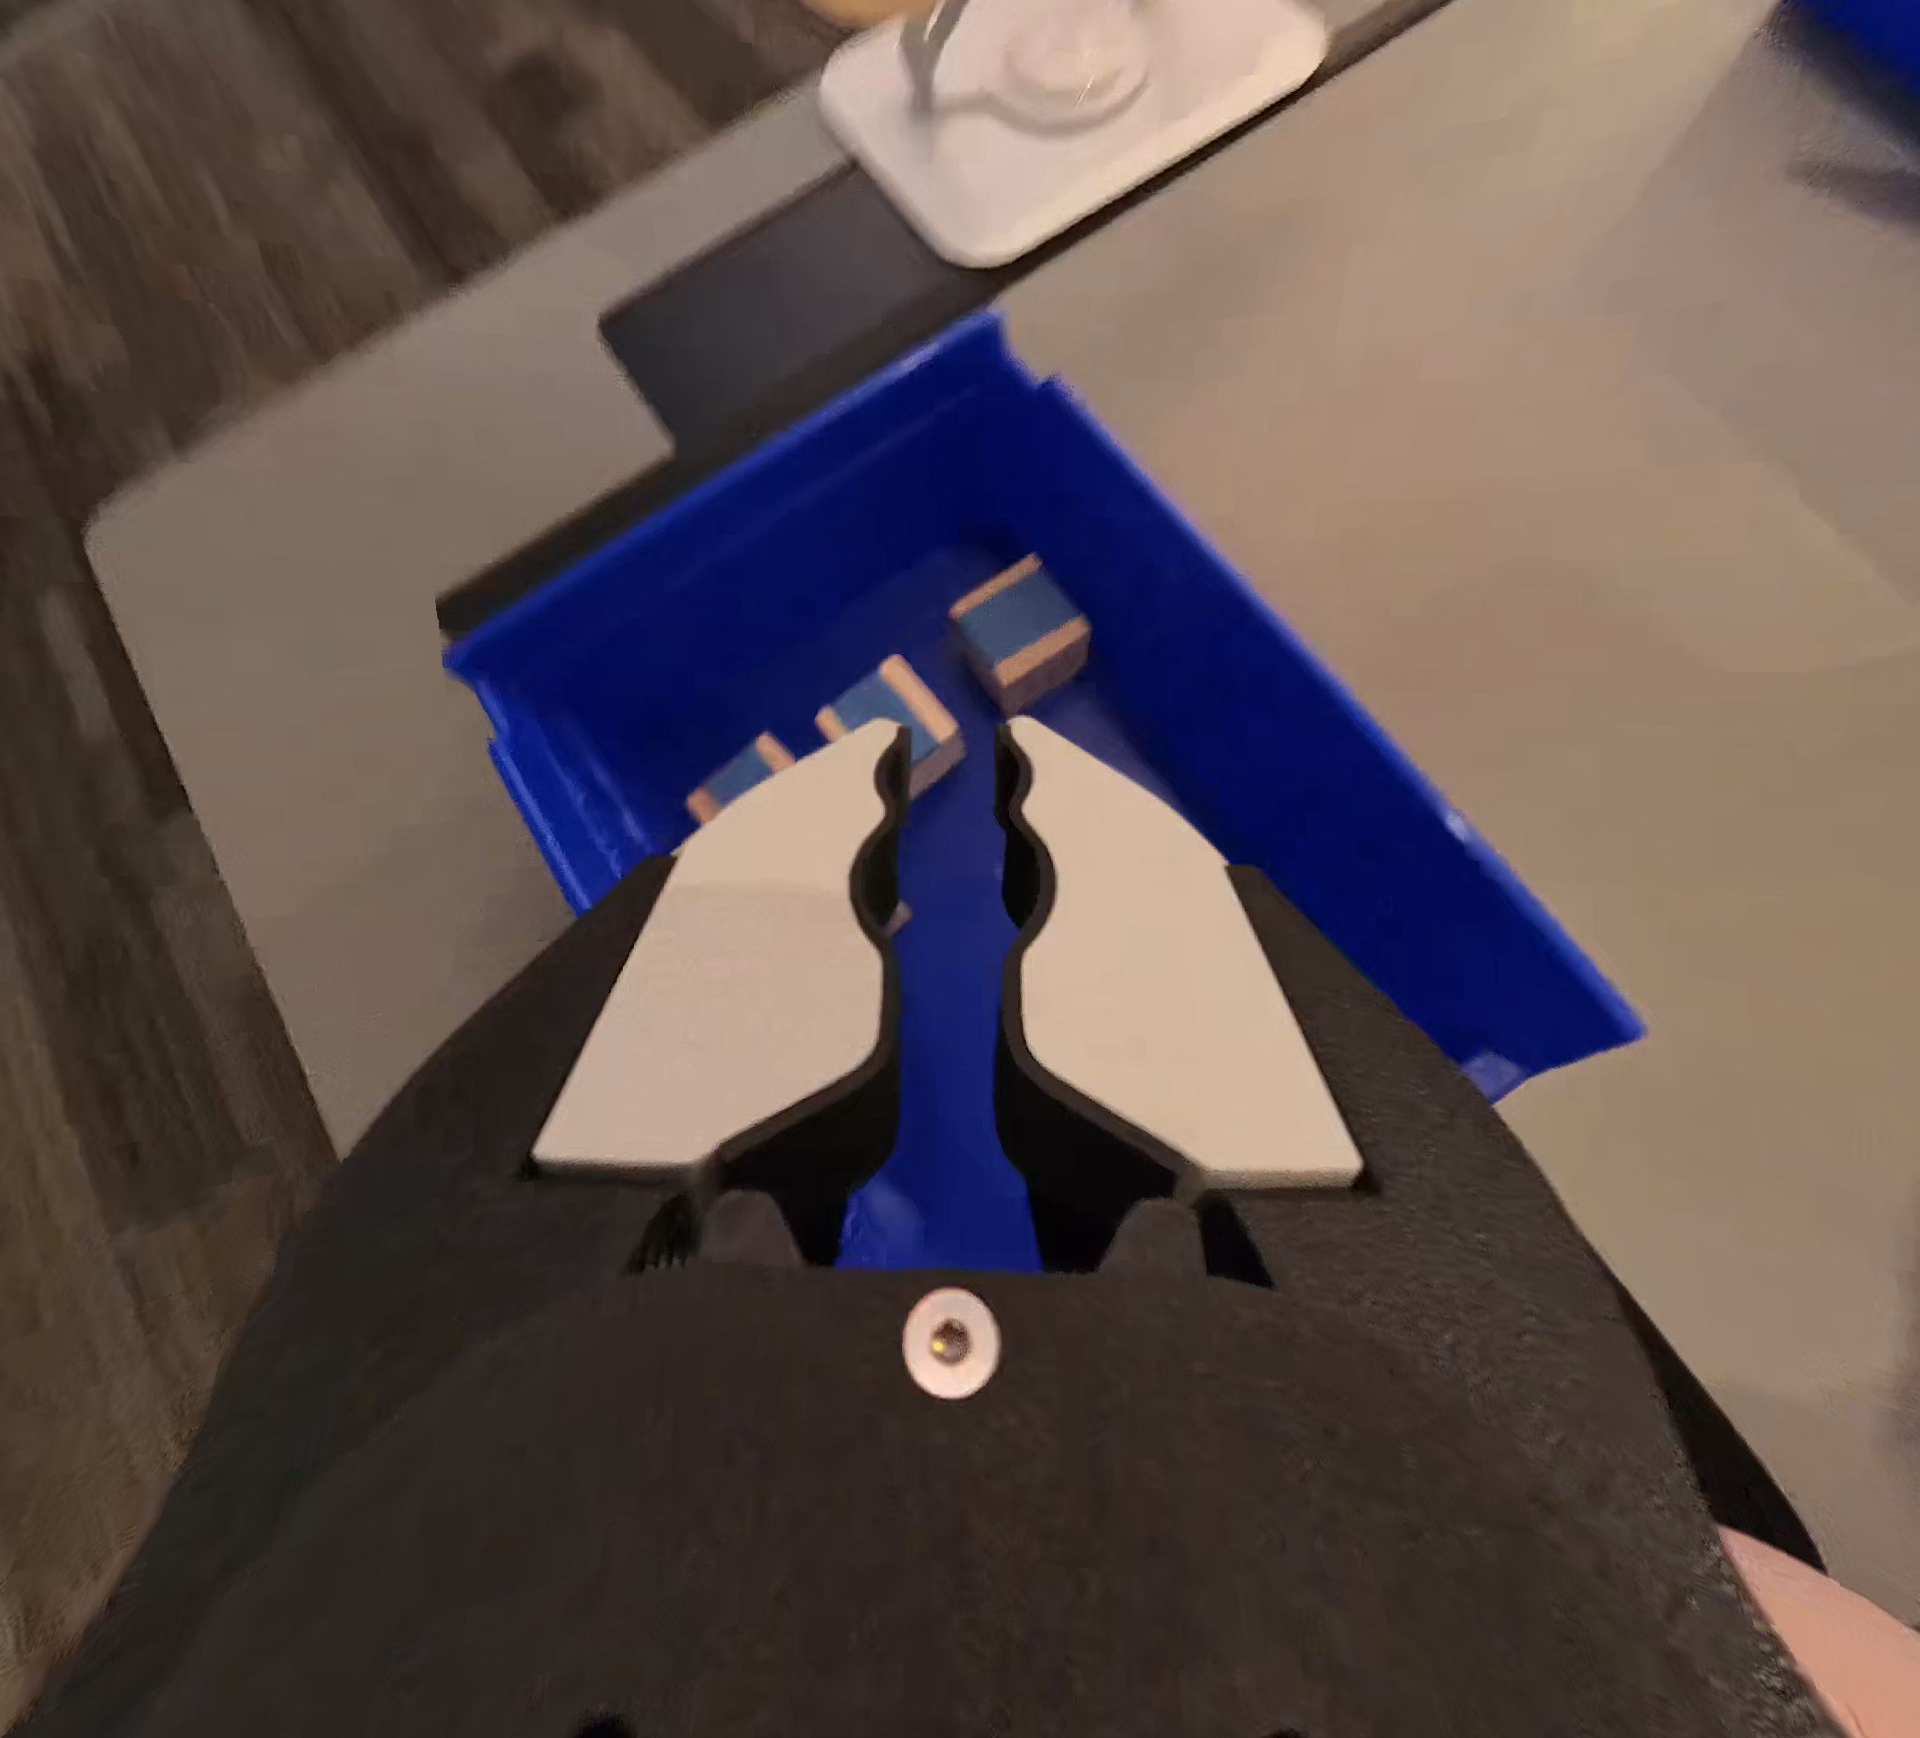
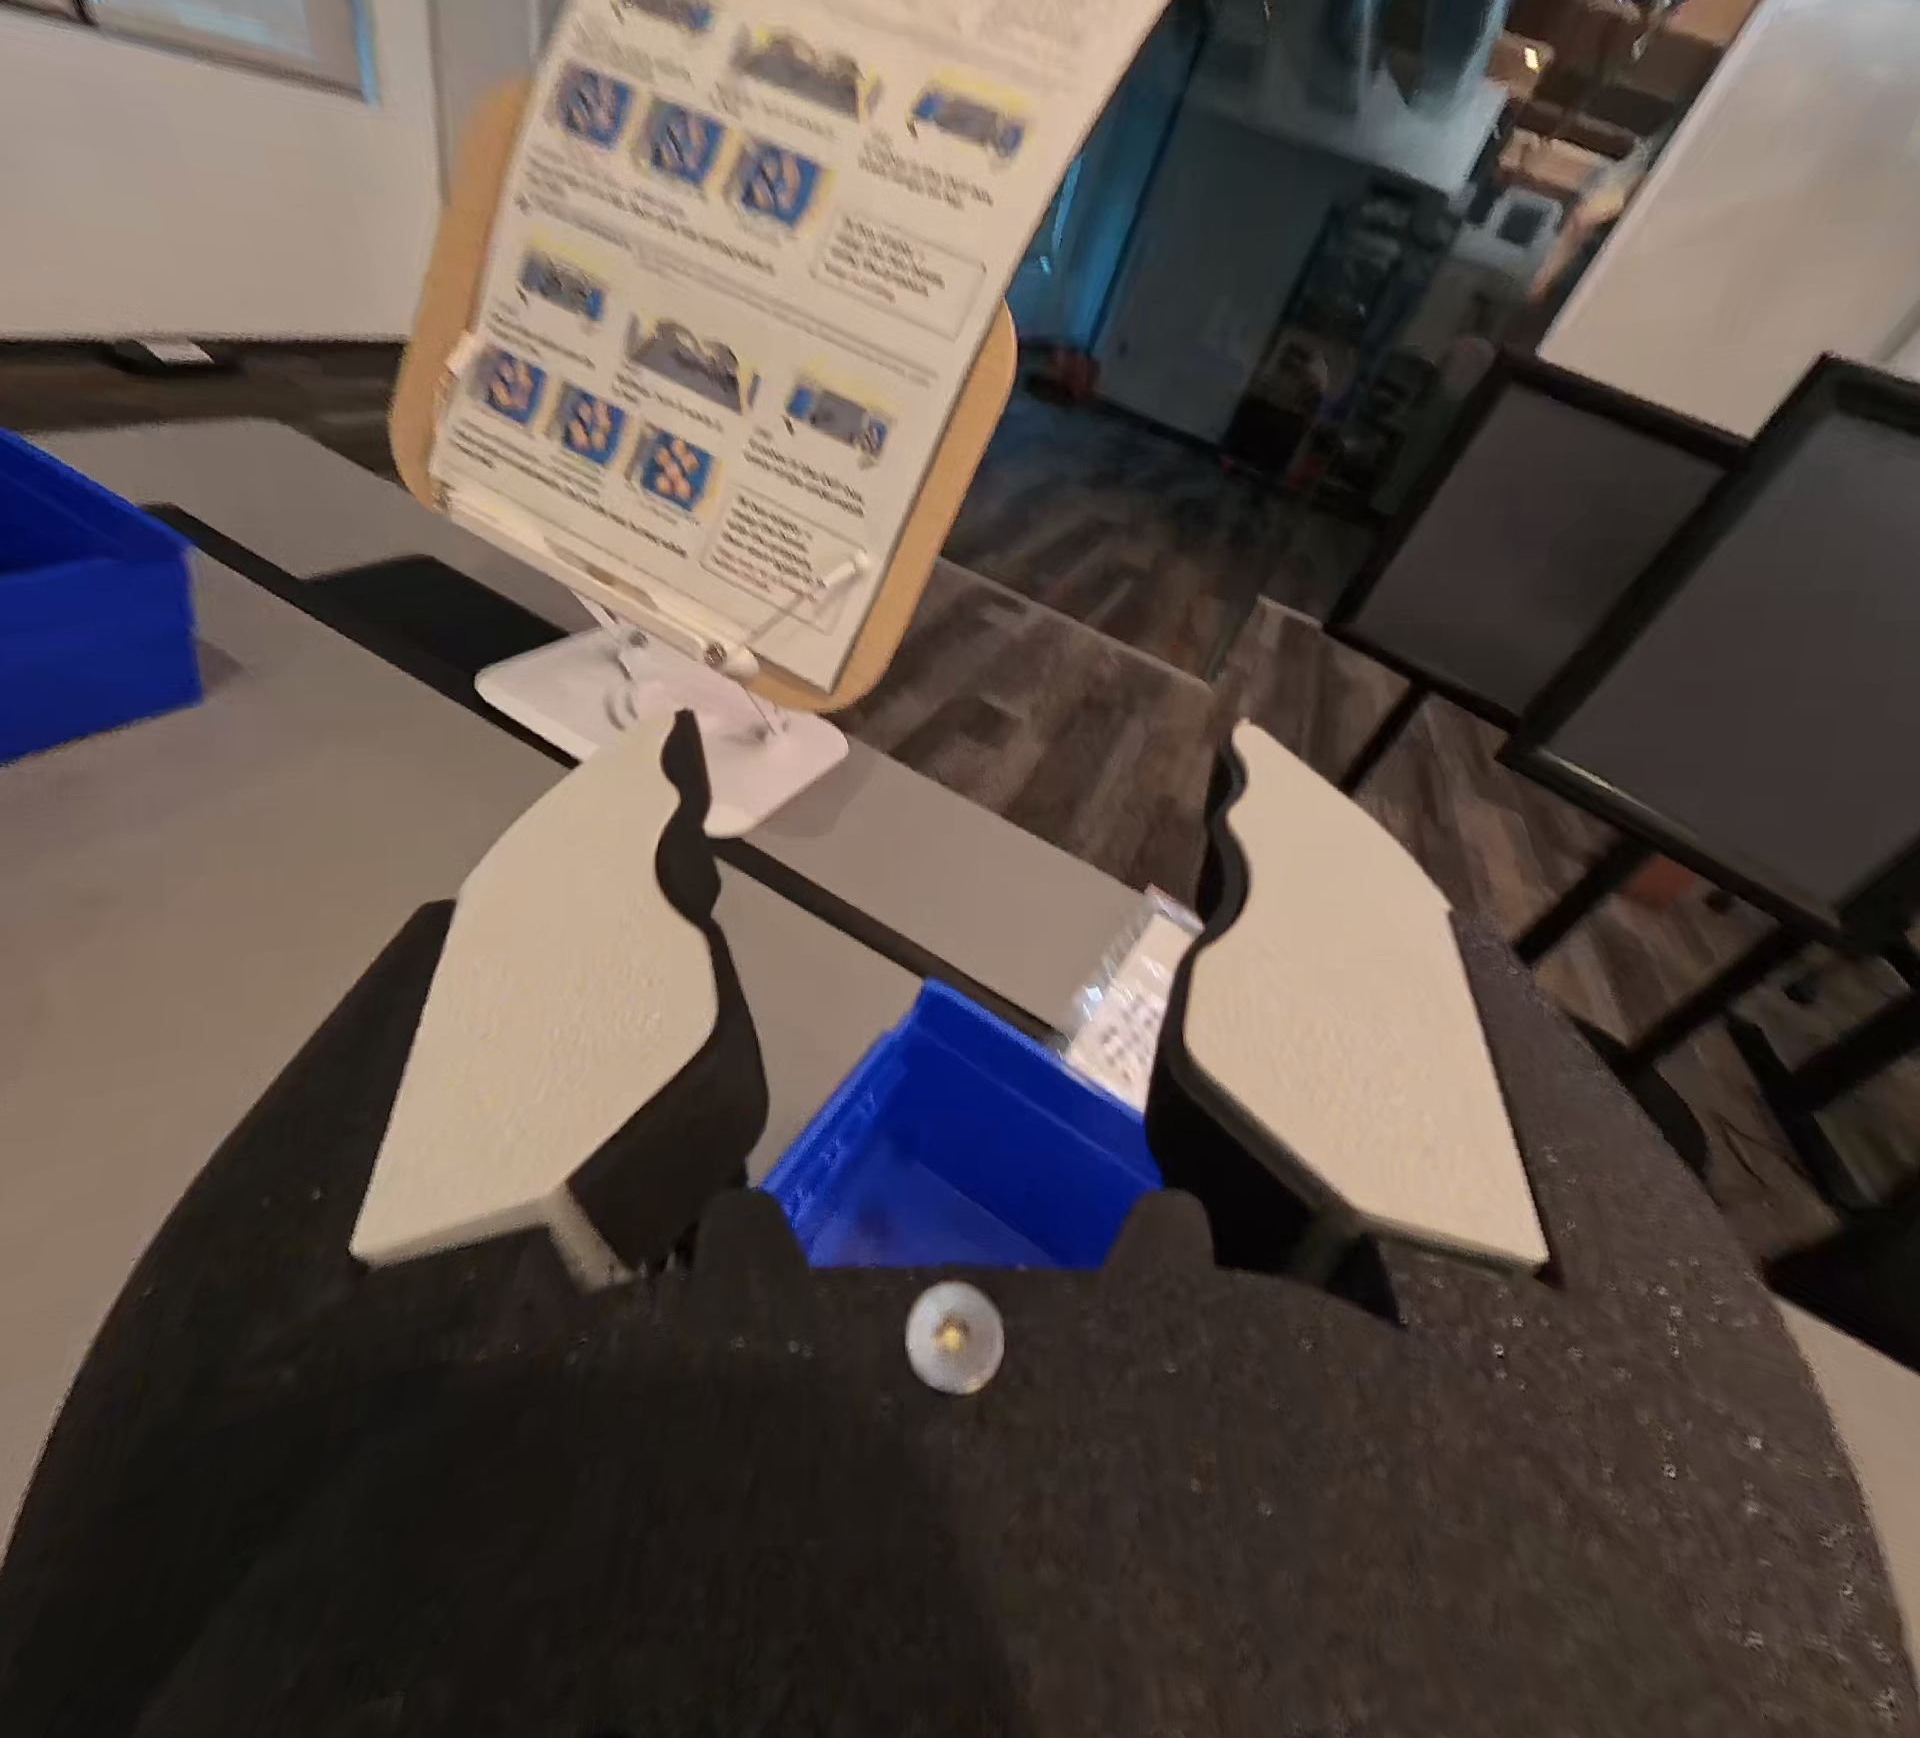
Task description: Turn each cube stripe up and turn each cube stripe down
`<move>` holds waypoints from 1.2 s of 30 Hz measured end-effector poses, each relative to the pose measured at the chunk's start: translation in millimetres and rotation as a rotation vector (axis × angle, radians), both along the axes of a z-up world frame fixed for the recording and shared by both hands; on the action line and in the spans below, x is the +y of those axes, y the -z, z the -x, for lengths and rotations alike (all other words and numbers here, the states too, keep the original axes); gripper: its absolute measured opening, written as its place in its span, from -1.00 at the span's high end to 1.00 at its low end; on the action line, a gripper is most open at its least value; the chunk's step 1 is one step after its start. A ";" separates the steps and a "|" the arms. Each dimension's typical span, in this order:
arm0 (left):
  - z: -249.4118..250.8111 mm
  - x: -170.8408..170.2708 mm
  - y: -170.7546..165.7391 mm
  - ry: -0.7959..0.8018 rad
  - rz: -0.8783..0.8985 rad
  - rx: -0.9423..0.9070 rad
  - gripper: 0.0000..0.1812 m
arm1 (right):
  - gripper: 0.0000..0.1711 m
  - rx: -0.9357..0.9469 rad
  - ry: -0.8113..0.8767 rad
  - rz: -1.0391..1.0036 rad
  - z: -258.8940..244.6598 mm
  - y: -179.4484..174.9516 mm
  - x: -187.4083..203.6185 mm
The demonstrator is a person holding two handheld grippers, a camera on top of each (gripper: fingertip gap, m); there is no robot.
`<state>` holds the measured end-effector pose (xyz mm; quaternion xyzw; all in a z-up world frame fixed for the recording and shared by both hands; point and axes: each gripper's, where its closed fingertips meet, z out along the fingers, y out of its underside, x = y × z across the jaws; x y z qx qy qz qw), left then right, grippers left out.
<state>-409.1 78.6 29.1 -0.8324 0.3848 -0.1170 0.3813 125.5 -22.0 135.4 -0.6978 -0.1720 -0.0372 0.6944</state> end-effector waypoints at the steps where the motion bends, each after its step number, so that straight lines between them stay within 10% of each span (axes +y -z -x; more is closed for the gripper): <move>1: 9.2 7.9 11.2 -0.059 0.044 0.029 0.85 | -0.06 0.015 -0.030 -0.041 3.3 -6.0 -2.4; 10: -23.7 26.1 7.1 -0.035 0.074 -0.171 1.00 | 0.28 0.055 -0.169 -0.361 1.8 -57.3 -51.1; 18: -29.8 38.7 7.8 -0.146 -0.065 -0.266 1.00 | 0.99 0.095 -0.203 -0.422 -7.6 -68.6 -67.4; 25: -13.2 -15.5 -44.8 -0.226 -0.589 -0.237 0.99 | 0.99 0.058 -0.138 -0.482 -7.8 -76.6 -69.9; 31: -38.6 -51.1 -43.0 -0.274 -0.446 -0.514 0.77 | 0.99 -0.049 -0.232 -0.435 23.8 -58.7 -59.2; 36: -62.2 -88.1 -66.0 -0.166 -0.461 -0.850 1.00 | 0.69 0.213 -0.621 -0.301 70.1 -49.6 -65.2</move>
